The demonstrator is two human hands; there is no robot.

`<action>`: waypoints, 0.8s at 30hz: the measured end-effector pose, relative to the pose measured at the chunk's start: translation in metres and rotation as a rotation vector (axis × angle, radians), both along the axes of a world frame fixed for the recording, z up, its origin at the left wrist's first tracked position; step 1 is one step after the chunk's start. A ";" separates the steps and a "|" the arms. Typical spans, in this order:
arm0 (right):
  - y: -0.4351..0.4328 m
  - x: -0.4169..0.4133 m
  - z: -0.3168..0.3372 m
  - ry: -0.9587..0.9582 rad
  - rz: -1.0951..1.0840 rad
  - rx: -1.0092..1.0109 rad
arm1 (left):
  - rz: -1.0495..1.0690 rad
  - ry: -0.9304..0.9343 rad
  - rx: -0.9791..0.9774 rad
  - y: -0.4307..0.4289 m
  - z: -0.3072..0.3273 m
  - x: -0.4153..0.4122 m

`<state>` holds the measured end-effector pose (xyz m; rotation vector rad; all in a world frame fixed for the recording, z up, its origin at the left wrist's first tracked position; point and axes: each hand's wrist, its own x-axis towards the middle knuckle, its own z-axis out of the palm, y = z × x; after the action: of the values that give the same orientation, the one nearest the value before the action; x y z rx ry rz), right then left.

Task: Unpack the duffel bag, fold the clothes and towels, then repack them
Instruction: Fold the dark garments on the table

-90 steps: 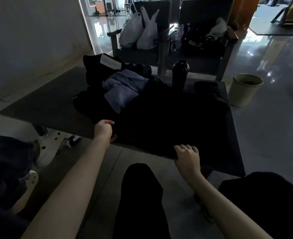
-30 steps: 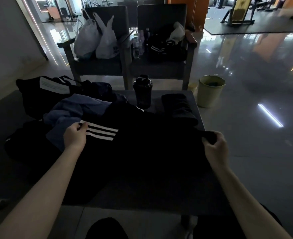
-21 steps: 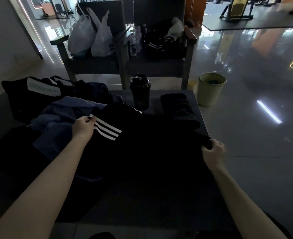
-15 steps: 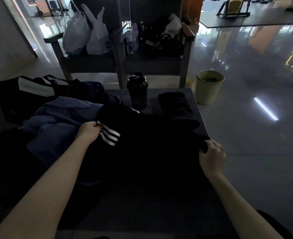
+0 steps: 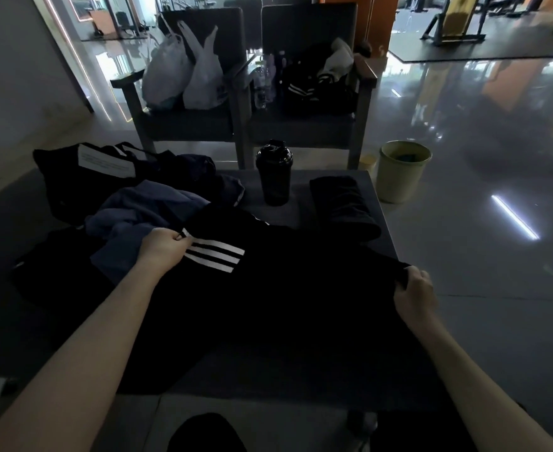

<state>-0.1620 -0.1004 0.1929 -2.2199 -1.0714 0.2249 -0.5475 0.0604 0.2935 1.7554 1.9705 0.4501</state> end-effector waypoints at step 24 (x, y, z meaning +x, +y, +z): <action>-0.016 -0.019 0.016 -0.154 0.003 0.032 | -0.098 -0.070 -0.239 -0.049 -0.015 -0.023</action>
<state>-0.1806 -0.1161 0.2089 -2.2356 -1.1513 0.0382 -0.5701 0.0112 0.2782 1.6529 1.7995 0.2289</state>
